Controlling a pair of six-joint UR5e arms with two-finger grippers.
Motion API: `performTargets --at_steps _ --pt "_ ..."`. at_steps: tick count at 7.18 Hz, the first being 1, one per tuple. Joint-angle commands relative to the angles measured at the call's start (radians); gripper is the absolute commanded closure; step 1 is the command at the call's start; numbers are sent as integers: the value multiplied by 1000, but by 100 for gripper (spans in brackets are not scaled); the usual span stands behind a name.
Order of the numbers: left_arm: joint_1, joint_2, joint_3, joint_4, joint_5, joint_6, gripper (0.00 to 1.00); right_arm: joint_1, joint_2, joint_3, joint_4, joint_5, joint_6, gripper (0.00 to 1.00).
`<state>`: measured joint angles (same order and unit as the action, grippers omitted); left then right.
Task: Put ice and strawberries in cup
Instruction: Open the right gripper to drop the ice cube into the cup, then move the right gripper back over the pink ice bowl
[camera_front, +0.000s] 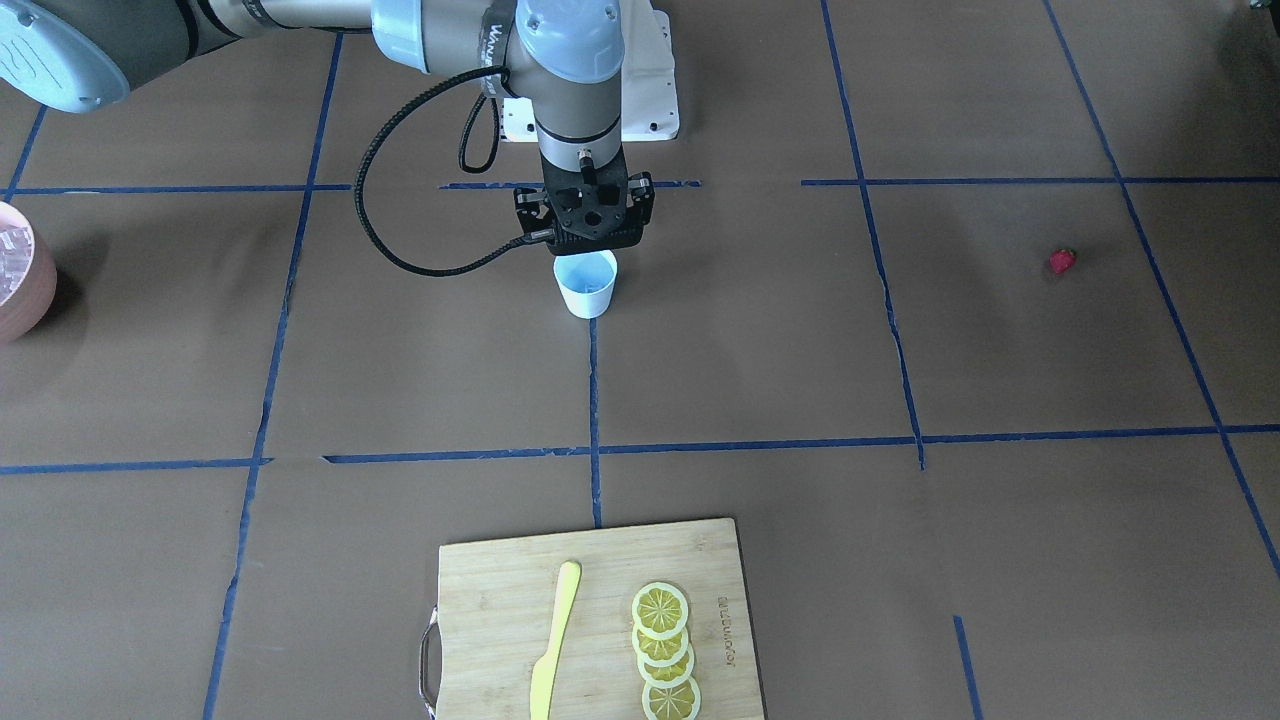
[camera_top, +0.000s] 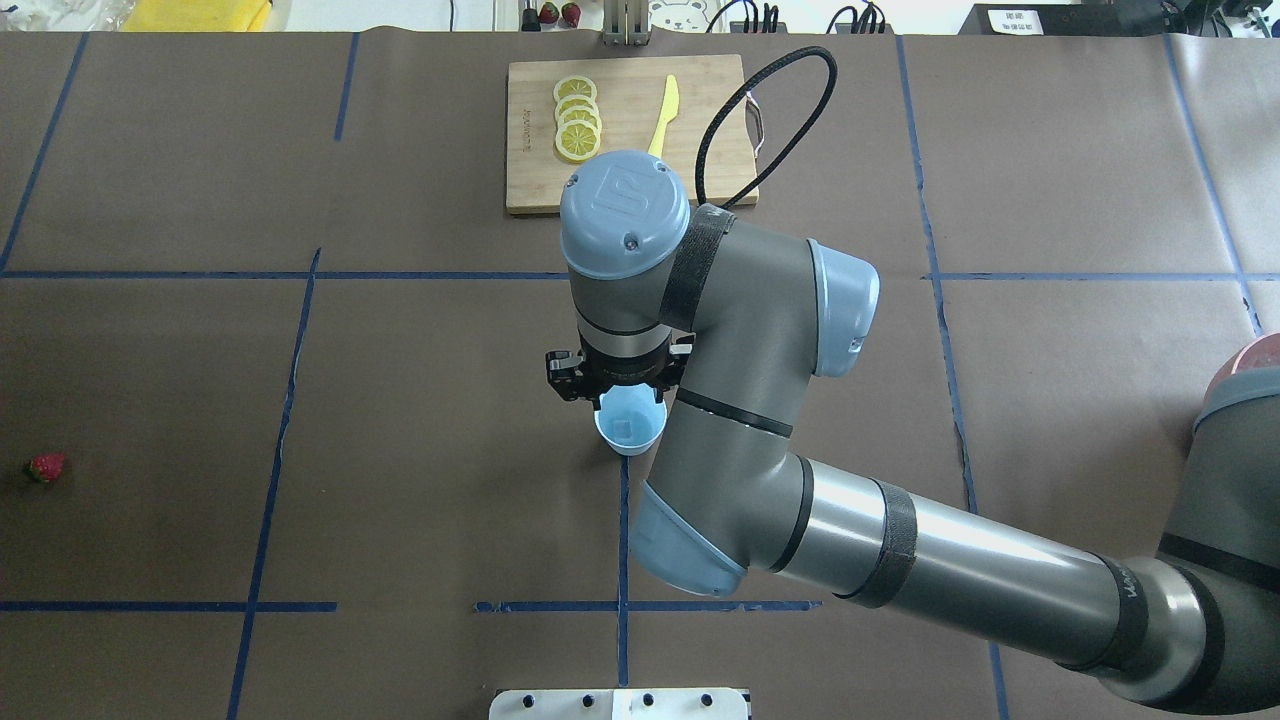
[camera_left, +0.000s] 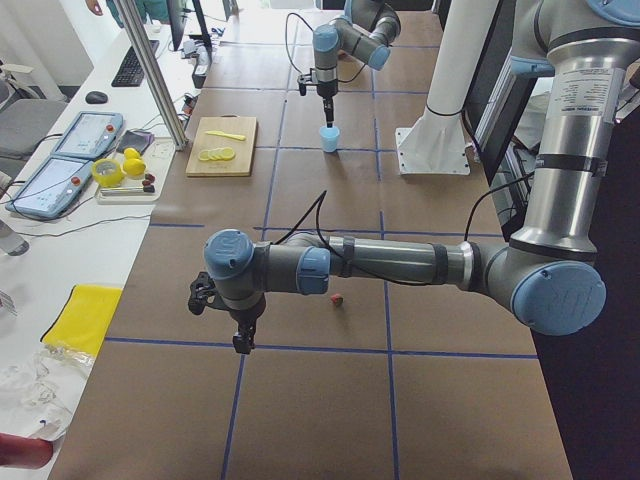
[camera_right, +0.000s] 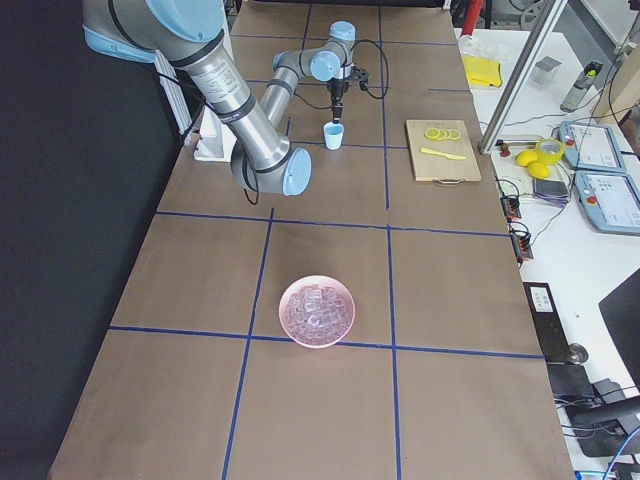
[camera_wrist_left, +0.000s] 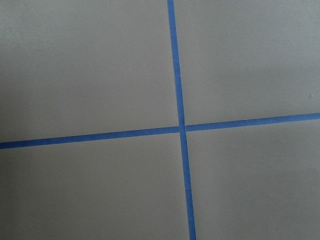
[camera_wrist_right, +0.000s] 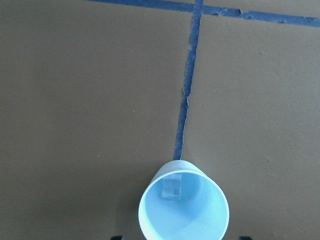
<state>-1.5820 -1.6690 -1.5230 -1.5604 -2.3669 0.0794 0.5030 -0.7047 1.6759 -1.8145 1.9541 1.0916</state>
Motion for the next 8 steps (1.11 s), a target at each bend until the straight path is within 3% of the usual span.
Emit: performTargets --at_steps 1,5,8 --pt "5 0 0 -1 0 -1 0 52 -94 147 -8 11 -1 0" --pt "5 0 -2 -1 -2 -1 0 209 -429 520 -83 17 -264 0" --pt "7 0 -3 -1 -2 -1 0 363 -709 643 -71 26 -656 0"
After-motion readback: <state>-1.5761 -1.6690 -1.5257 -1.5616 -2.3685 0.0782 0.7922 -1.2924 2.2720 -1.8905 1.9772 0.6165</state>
